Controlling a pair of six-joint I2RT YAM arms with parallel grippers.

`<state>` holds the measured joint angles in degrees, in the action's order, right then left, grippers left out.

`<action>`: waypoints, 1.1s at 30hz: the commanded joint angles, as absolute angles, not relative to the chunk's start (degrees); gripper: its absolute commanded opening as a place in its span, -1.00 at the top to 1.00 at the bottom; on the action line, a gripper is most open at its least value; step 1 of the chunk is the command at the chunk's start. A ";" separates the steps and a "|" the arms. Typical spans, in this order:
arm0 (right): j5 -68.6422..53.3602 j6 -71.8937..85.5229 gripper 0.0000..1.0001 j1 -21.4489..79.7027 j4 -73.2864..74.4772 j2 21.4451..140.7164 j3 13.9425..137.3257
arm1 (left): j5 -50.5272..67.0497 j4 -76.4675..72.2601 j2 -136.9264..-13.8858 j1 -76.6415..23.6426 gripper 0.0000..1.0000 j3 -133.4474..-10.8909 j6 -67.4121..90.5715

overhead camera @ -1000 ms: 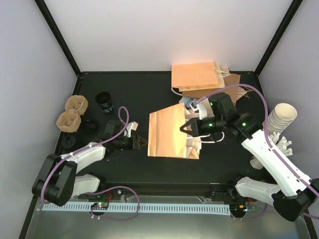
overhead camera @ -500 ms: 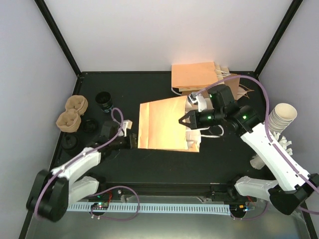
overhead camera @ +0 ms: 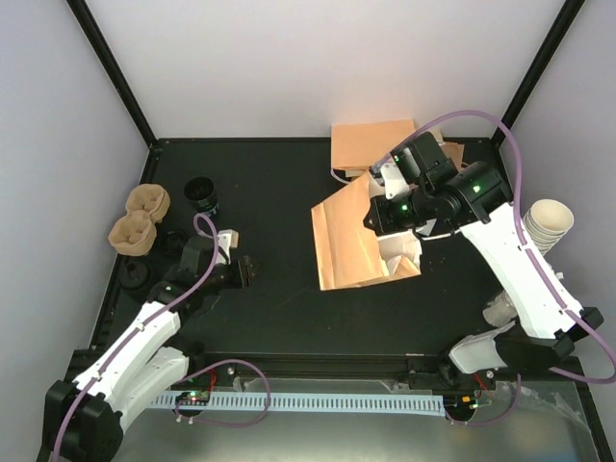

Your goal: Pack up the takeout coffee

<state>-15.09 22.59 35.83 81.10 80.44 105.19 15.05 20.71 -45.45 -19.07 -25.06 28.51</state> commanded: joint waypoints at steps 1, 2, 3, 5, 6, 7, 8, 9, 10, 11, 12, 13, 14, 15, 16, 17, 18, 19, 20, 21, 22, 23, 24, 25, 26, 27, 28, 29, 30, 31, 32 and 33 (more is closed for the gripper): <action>-12.52 22.32 0.84 39.07 86.88 83.32 106.59 | 18.12 20.83 -44.29 -18.72 -0.24 -28.02 30.30; -12.90 22.40 0.77 40.33 86.54 84.61 106.73 | 18.71 20.70 -44.52 -18.72 -0.24 -28.36 30.43; -13.63 22.62 0.65 41.44 85.84 85.90 106.89 | 19.21 20.75 -44.81 -18.72 -0.24 -28.76 30.27; -17.38 22.47 0.38 43.33 82.59 87.76 107.26 | 19.23 21.67 -45.33 -18.72 -0.24 -29.91 30.00; -20.29 22.46 0.16 44.03 80.21 88.17 107.05 | 19.31 21.87 -45.29 -18.72 -0.24 -30.30 29.77; -22.94 22.81 0.03 44.25 77.15 88.16 106.61 | 19.42 21.84 -45.08 -18.72 -0.25 -30.54 29.59; -25.44 23.42 -0.04 44.32 74.23 87.97 106.15 | 19.74 21.68 -44.78 -18.72 -0.33 -30.77 29.54; -27.41 24.18 -0.12 44.38 72.08 87.76 105.94 | 20.16 21.66 -44.43 -18.72 -0.45 -30.95 29.47; -28.82 24.67 -0.19 44.38 70.32 87.58 106.03 | 20.24 21.85 -44.11 -18.72 -0.60 -31.25 29.70; -29.75 24.96 -0.21 44.36 69.13 87.40 106.20 | 20.13 22.32 -43.61 -18.72 -0.79 -31.61 30.04; -30.98 25.00 -0.21 44.35 68.35 87.29 106.63 | 19.80 22.88 -43.11 -18.68 -0.94 -32.05 30.62; -31.70 25.02 -0.21 44.36 67.96 87.27 107.42 | 19.34 23.28 -42.40 -18.59 -0.98 -32.22 31.47; -32.35 25.14 -0.22 44.34 67.37 87.09 108.09 | 18.35 23.69 -41.63 -18.58 -0.98 -32.32 32.62; -32.80 25.39 -0.23 44.38 66.42 86.49 108.38 | 17.18 24.08 -40.81 -18.51 -0.98 -32.15 33.94; -33.06 25.52 -0.23 44.38 65.63 85.90 108.61 | 16.50 23.72 -39.94 -18.46 -0.98 -31.79 35.21; -33.03 25.57 -0.26 44.35 65.08 85.27 109.01 | 17.32 22.64 -39.08 -18.39 -0.98 -31.33 35.77; -32.71 25.58 -0.29 44.30 64.67 84.54 109.56 | 19.13 20.85 -38.27 -18.37 -0.98 -30.96 35.44; -32.06 25.39 -0.33 44.23 64.62 84.09 110.11 | 22.28 18.71 -37.68 -18.37 -0.98 -30.72 35.08; -31.18 25.07 -0.35 44.23 64.99 83.77 110.88 | 25.61 16.30 -37.16 -18.44 -0.98 -30.65 34.99; -29.78 24.60 -0.35 44.28 65.61 83.57 111.85 | 29.01 14.21 -36.88 -18.56 -0.98 -30.87 34.98; -28.10 24.17 -0.36 44.27 66.56 83.44 113.13 | 31.04 13.14 -36.80 -18.92 -0.98 -31.57 34.83; -25.67 23.71 -0.36 44.28 68.23 83.29 114.99 | 32.11 13.10 -36.87 -19.62 -0.98 -32.89 34.25; -22.96 23.20 -0.36 44.28 69.44 83.13 116.15 | 32.14 14.44 -37.06 -20.64 -0.98 -35.27 32.94; -19.97 22.77 -0.36 44.21 70.61 82.77 117.34 | 30.58 16.36 -37.27 -22.06 -0.98 -37.32 31.90; -16.82 22.31 -0.37 44.18 71.40 82.17 117.91 | 28.43 18.14 -37.62 -23.68 -0.98 -39.24 31.08; -13.94 21.92 -0.44 44.09 71.81 81.27 117.92 | 26.64 19.30 -37.90 -25.46 -0.98 -40.90 30.20; -11.19 21.69 -0.52 44.04 71.84 80.04 117.52 | 24.63 20.17 -38.27 -27.14 -0.98 -42.48 29.59; -8.31 21.55 -0.60 43.91 71.61 78.55 116.50 | 23.38 20.78 -38.86 -28.76 -0.98 -43.79 29.39; -5.67 21.60 -0.67 43.80 71.18 76.91 115.18 | 22.30 21.05 -39.38 -30.38 -0.98 -44.92 29.24; -2.97 21.87 -0.75 43.72 70.78 75.20 113.74 | 21.34 21.33 -40.05 -32.00 -0.98 -46.00 29.14; -0.93 22.27 -0.79 43.49 70.55 73.69 112.37 | 19.84 21.71 -40.88 -33.81 -0.98 -47.06 29.14; 0.69 22.58 -0.80 43.27 70.47 72.22 111.14 | 18.29 22.20 -41.80 -35.54 -0.98 -48.31 29.08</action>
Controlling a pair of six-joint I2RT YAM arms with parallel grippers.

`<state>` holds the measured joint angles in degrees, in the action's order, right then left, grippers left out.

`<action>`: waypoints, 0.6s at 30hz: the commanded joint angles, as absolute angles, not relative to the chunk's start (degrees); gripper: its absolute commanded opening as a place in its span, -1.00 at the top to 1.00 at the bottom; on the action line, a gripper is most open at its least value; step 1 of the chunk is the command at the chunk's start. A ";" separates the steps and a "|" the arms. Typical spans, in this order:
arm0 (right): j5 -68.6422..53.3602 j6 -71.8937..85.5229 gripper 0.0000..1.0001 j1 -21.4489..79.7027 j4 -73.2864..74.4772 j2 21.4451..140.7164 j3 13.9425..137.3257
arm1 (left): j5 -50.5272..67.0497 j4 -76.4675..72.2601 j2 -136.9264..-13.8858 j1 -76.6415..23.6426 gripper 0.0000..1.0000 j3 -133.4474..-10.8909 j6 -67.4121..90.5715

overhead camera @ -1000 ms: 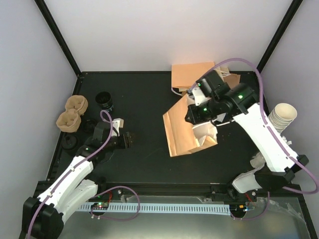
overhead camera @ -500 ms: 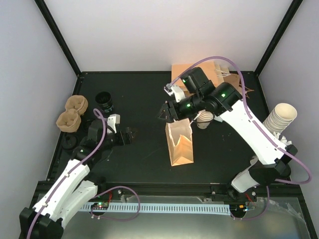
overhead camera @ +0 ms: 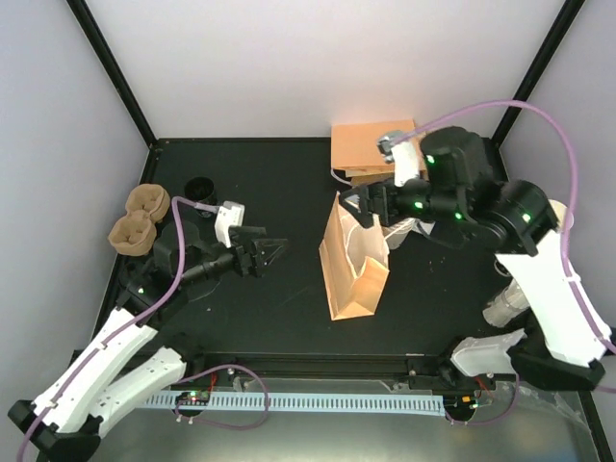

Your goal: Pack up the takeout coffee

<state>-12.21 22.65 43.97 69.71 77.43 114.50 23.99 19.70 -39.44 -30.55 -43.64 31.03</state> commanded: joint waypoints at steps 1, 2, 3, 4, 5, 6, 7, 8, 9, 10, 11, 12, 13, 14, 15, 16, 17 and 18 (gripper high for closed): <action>1.89 22.94 -0.80 42.93 70.67 71.11 110.28 | 16.78 22.73 -42.83 -37.58 -0.97 -49.52 28.69; 3.55 23.19 -0.80 42.84 71.13 70.04 109.55 | 14.62 23.28 -43.88 -39.70 -0.97 -50.73 28.32; 4.66 23.47 -0.81 42.79 71.66 69.09 108.86 | 12.33 24.04 -45.05 -42.82 -0.97 -52.04 27.97; 5.42 23.69 -0.80 42.76 72.04 68.27 108.02 | 9.85 24.67 -46.28 -45.14 -0.97 -53.35 27.70; 5.99 23.85 -0.80 42.80 72.33 67.01 107.02 | 7.46 25.48 -47.57 -47.40 -0.97 -54.93 27.44; 6.58 23.99 -0.81 42.80 72.70 66.19 106.06 | 5.10 26.40 -49.02 -49.45 -0.97 -56.52 27.63; 7.10 24.30 -0.81 42.75 72.96 65.38 104.93 | 2.92 27.05 -50.50 -51.59 -0.97 -57.99 27.79; 7.72 24.58 -0.81 42.68 73.15 64.46 103.63 | 1.10 27.64 -52.05 -53.45 -0.97 -59.37 28.27; 8.62 25.08 -0.81 42.79 73.25 63.42 102.37 | -0.94 28.14 -53.55 -55.26 -0.97 -60.54 29.33; 9.75 25.70 -0.80 42.76 73.29 62.40 100.94 | -2.37 28.42 -55.04 -56.84 -0.97 -61.58 30.29; 11.05 26.42 -0.81 42.73 73.34 61.22 99.59 | -3.16 28.48 -56.60 -58.21 -0.97 -62.40 30.78; 12.04 27.14 -0.80 42.79 73.19 60.20 98.03 | -4.70 29.16 -58.07 -59.63 -0.97 -63.39 31.62; 12.78 27.68 -0.80 42.80 72.98 59.00 96.49 | -6.83 30.17 -59.94 -60.68 -0.97 -64.70 32.28; 13.40 28.23 -0.80 42.73 72.65 57.80 94.86 | -8.03 31.24 -61.70 -61.75 -0.97 -66.06 32.61; 13.62 28.75 -0.80 42.76 71.98 56.75 92.40 | -9.84 32.67 -63.44 -62.66 -0.98 -68.04 33.23; 13.66 29.14 -0.80 42.79 71.39 55.64 90.45 | -11.51 34.31 -65.31 -63.47 -0.97 -69.73 34.30; 13.24 29.44 -0.79 42.76 70.83 54.72 88.54 | -13.03 35.81 -66.97 -64.22 -0.97 -71.36 35.48; 12.77 29.77 -0.78 42.74 70.23 53.91 86.69 | -13.85 37.37 -69.26 -64.77 -0.98 -73.04 36.40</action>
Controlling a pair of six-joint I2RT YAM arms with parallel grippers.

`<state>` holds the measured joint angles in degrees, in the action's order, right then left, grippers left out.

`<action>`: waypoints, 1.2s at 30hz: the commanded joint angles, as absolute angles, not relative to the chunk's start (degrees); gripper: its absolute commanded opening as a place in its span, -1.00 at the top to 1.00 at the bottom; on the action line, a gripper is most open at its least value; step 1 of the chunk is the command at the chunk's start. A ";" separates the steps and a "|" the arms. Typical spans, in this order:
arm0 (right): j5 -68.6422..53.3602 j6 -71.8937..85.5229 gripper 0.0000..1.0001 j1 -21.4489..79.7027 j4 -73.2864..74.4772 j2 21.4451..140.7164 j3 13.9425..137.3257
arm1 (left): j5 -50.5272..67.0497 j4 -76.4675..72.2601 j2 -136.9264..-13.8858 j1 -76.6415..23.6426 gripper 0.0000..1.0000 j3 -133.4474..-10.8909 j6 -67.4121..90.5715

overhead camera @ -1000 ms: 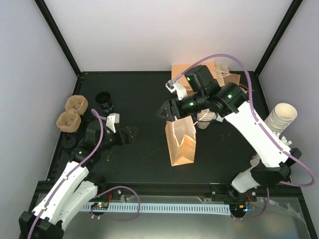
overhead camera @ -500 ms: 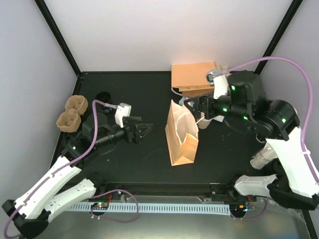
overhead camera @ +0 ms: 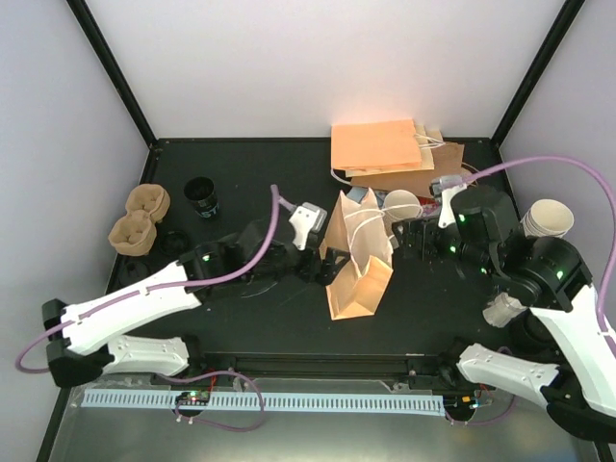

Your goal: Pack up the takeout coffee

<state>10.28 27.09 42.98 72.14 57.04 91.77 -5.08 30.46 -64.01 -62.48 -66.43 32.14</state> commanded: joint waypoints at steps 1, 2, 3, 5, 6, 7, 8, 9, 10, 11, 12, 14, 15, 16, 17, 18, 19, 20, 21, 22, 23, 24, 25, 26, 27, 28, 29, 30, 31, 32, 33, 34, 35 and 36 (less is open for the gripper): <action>12.07 30.07 -0.78 42.77 69.81 53.31 85.19 | -14.36 38.29 -70.66 -65.31 -0.97 -74.31 36.95; 11.56 30.32 -0.77 42.80 69.46 53.00 83.72 | -14.99 38.74 -71.83 -65.95 -0.97 -75.45 37.30; 10.96 30.49 -0.76 42.79 69.17 52.74 82.55 | -15.82 39.19 -72.74 -66.50 -0.97 -76.45 37.80; 10.52 30.60 -0.75 42.79 68.81 52.44 80.93 | -16.99 39.41 -74.79 -67.47 -0.97 -77.69 38.66; 10.14 30.56 -0.75 42.76 68.51 52.28 80.21 | -17.49 39.41 -75.61 -67.59 -0.97 -78.00 39.12; 9.78 30.35 -0.74 42.80 68.07 52.15 79.45 | -18.27 39.71 -76.13 -67.74 -0.97 -78.36 39.75; 9.11 30.07 -0.74 42.75 67.48 51.97 78.88 | -19.21 40.41 -76.73 -67.76 -0.97 -78.76 40.72; 8.35 29.77 -0.74 42.75 66.92 51.95 78.36 | -20.95 41.60 -77.49 -67.76 -0.97 -79.09 42.50; 7.48 29.43 -0.73 42.80 66.21 51.94 77.84 | -23.14 43.79 -78.23 -67.74 -0.97 -79.69 44.63; 6.66 29.16 -0.73 42.76 65.55 52.04 77.38 | -25.78 45.58 -78.94 -67.73 -0.97 -80.21 46.76; 5.98 28.85 -0.72 42.80 65.03 52.25 76.94 | -28.28 46.48 -79.34 -67.76 -0.97 -80.39 48.31; 5.22 28.62 -0.71 42.77 64.18 53.03 76.38 | -30.67 46.52 -79.71 -67.71 -0.93 -80.00 49.79; 4.93 28.69 -0.71 42.77 63.87 53.51 76.10 | -31.28 46.30 -79.78 -67.71 -0.90 -79.70 50.21; 4.67 28.70 -0.69 42.80 63.68 54.16 76.04 | -31.72 46.17 -79.80 -67.63 -0.85 -79.55 50.42; 4.33 28.70 -0.69 42.80 63.62 54.77 76.08 | -32.02 46.03 -79.85 -67.64 -0.80 -79.54 50.38; 4.20 28.80 -0.69 42.80 63.64 55.50 76.18 | -32.19 45.92 -79.96 -67.60 -0.74 -79.48 50.11; 4.62 29.37 -0.69 42.85 63.93 56.28 76.38 | -32.67 46.22 -80.10 -67.48 -0.67 -79.60 49.95; 5.18 29.96 -0.69 42.89 64.64 57.11 76.69 | -33.15 46.68 -80.21 -67.38 -0.62 -79.89 50.00; 5.37 30.33 -0.69 42.88 65.34 58.15 77.04 | -33.64 47.14 -80.24 -67.22 -0.55 -80.11 50.01; 5.41 30.33 -0.70 42.85 66.14 59.14 77.78 | -33.92 47.53 -80.20 -67.10 -0.49 -80.24 49.94; 5.58 30.44 -0.70 42.87 66.96 60.24 78.33 | -34.12 47.81 -80.10 -66.94 -0.42 -80.24 49.86; 5.68 30.46 -0.70 42.89 67.47 61.03 78.65 | -34.35 48.08 -79.95 -66.75 -0.35 -80.16 49.76; 5.71 30.39 -0.70 42.91 67.78 61.65 78.81 | -34.51 48.23 -79.78 -66.48 -0.25 -80.10 49.46; 5.68 30.20 -0.70 42.93 67.89 61.90 78.84 | -34.65 48.32 -79.53 -66.39 -0.17 -80.02 49.17; 5.93 30.10 -0.70 42.97 67.86 61.86 78.84 | -34.74 48.48 -79.28 -66.09 -0.06 -79.95 48.64; 6.50 30.06 -0.70 42.97 67.79 61.69 78.88 | -34.91 48.59 -79.01 -65.91 0.03 -79.93 47.92; 7.06 29.99 -0.70 42.93 67.85 61.37 79.03 | -34.96 48.72 -78.65 -65.65 0.14 -79.97 47.18; 7.39 29.53 -0.69 42.96 67.79 60.87 79.40 | -35.07 49.07 -78.31 -65.32 0.23 -79.97 46.59; 7.31 28.72 -0.69 42.97 67.62 60.28 79.94 | -34.98 49.46 -77.88 -64.90 0.33 -79.92 46.01; 6.59 27.46 -0.70 42.97 67.35 59.61 80.38 | -34.32 49.56 -77.49 -64.21 0.43 -79.68 44.99; 5.47 26.06 -0.69 42.98 66.81 58.78 80.66 | -33.36 49.68 -76.98 -63.34 0.52 -79.51 43.90; 4.28 24.71 -0.69 42.97 66.23 57.83 80.81 | -32.53 49.88 -76.38 -62.50 0.62 -79.25 42.96; 3.67 23.70 -0.69 42.96 65.78 56.96 81.00 | -31.55 49.81 -75.65 -61.57 0.71 -78.99 41.70; 3.51 23.00 -0.70 42.98 65.60 56.12 81.37 | -30.60 49.57 -74.89 -60.69 0.79 -78.67 40.20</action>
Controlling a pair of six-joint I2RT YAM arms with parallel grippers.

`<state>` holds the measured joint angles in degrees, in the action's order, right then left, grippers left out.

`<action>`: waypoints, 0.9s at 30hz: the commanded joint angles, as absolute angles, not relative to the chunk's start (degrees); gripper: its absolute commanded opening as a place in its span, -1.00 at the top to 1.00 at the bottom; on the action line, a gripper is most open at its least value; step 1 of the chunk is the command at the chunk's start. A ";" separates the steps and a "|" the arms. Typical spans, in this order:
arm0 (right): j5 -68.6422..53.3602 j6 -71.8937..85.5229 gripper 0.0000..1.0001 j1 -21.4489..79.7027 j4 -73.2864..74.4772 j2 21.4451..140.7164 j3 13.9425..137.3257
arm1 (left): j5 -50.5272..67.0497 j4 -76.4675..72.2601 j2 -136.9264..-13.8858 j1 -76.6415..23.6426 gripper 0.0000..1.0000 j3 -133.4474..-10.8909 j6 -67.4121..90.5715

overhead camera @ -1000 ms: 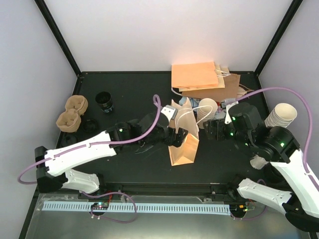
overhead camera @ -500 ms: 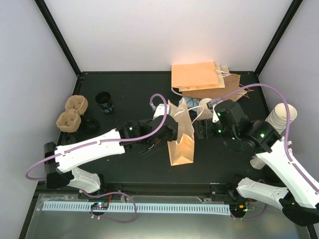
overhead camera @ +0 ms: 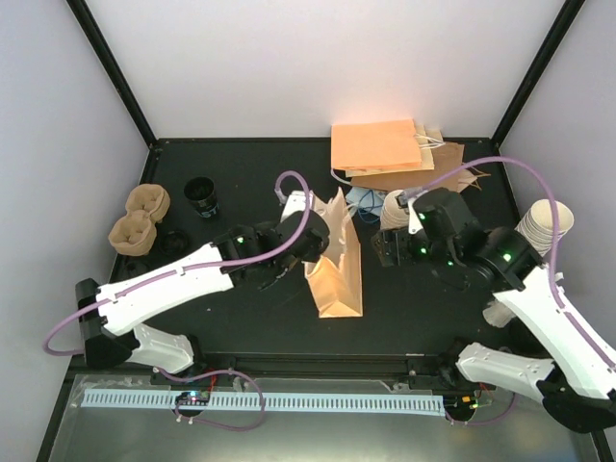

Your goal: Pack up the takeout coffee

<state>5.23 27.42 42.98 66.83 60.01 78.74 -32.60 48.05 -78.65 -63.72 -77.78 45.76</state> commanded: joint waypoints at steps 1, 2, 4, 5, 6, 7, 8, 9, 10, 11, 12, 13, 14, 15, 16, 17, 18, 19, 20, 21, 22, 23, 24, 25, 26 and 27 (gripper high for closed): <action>3.47 22.16 -0.69 42.95 65.51 55.51 81.73 | -29.79 49.36 -74.07 -59.91 0.83 -78.39 38.79; 3.29 20.76 -0.70 42.96 65.53 54.96 82.00 | -28.84 48.97 -72.88 -59.18 0.87 -78.01 37.32; 2.79 18.56 -0.69 42.89 65.44 54.48 82.95 | -25.63 46.59 -70.04 -57.84 0.92 -76.79 32.79; 2.36 17.53 -0.67 42.94 65.17 54.39 83.39 | -23.39 44.72 -68.78 -57.49 0.93 -75.79 29.70; 1.91 16.77 -0.66 42.97 64.69 54.47 83.93 | -20.70 42.80 -67.41 -57.22 0.94 -74.79 26.38; 1.40 16.22 -0.64 42.98 63.97 54.52 84.45 | -18.53 41.12 -66.10 -57.10 0.96 -73.73 23.78; 1.08 15.87 -0.63 42.91 63.15 54.68 85.41 | -17.00 39.71 -64.69 -56.98 0.95 -72.47 21.84; 0.35 15.41 -0.62 42.87 62.32 54.93 86.08 | -16.01 38.62 -63.40 -56.96 0.95 -72.02 20.16; -0.31 14.87 -0.60 42.90 61.30 55.24 86.70 | -15.32 37.58 -62.20 -56.95 0.94 -71.12 18.50; -1.07 14.28 -0.57 42.95 60.39 55.52 87.15 | -15.23 37.23 -61.05 -56.88 0.94 -70.58 17.92; -1.77 13.55 -0.52 42.95 59.04 55.66 87.33 | -15.11 36.83 -60.07 -56.80 0.92 -70.15 16.97; -2.47 13.01 -0.46 42.91 57.54 55.84 87.36 | -14.92 36.41 -59.13 -56.78 0.91 -69.81 16.23; -3.75 12.24 -0.39 42.95 56.14 56.19 87.36 | -14.55 36.05 -58.37 -56.71 0.89 -69.40 15.43; -5.32 11.47 -0.33 42.95 54.59 56.57 87.32 | -14.04 35.70 -57.65 -56.69 0.89 -69.10 14.75; -7.30 10.87 -0.28 42.92 52.99 56.97 87.02 | -13.37 35.50 -57.14 -56.69 0.88 -68.82 14.27; -9.62 10.51 -0.21 42.97 51.51 57.57 86.73 | -12.69 35.46 -56.71 -56.70 0.88 -68.62 13.84; -12.58 9.95 -0.13 42.93 50.40 58.41 86.79 | -12.06 35.50 -56.27 -56.69 0.88 -68.50 13.47; -15.95 9.24 -0.02 42.97 49.74 59.50 87.02 | -11.48 35.55 -56.12 -56.69 0.88 -68.40 13.12; -18.97 8.88 0.09 42.98 49.40 60.71 87.16 | -11.15 35.66 -55.90 -56.69 0.88 -68.38 13.01; -22.04 8.66 0.19 43.04 49.38 61.89 87.26 | -10.89 35.72 -55.71 -56.69 0.89 -68.38 13.00; -24.39 8.32 0.30 43.12 49.58 62.82 87.26 | -10.59 35.86 -55.67 -56.69 0.89 -68.38 12.93; -26.25 7.86 0.43 43.71 49.79 63.70 87.00 | -10.29 35.99 -55.63 -56.69 0.89 -68.33 12.67; -26.65 7.42 0.59 44.41 49.84 64.19 86.36 | -10.14 36.15 -55.61 -56.69 0.89 -68.30 12.58; -26.25 7.17 0.74 45.32 49.58 64.44 85.51 | -10.11 36.25 -55.62 -56.69 0.90 -68.29 12.48; -25.30 7.13 0.80 46.29 48.99 64.52 84.42 | -10.11 36.31 -55.67 -56.69 0.90 -68.28 12.38; -24.12 7.24 0.83 47.36 48.25 64.51 83.11 | -10.11 36.36 -55.73 -56.69 0.89 -68.25 12.26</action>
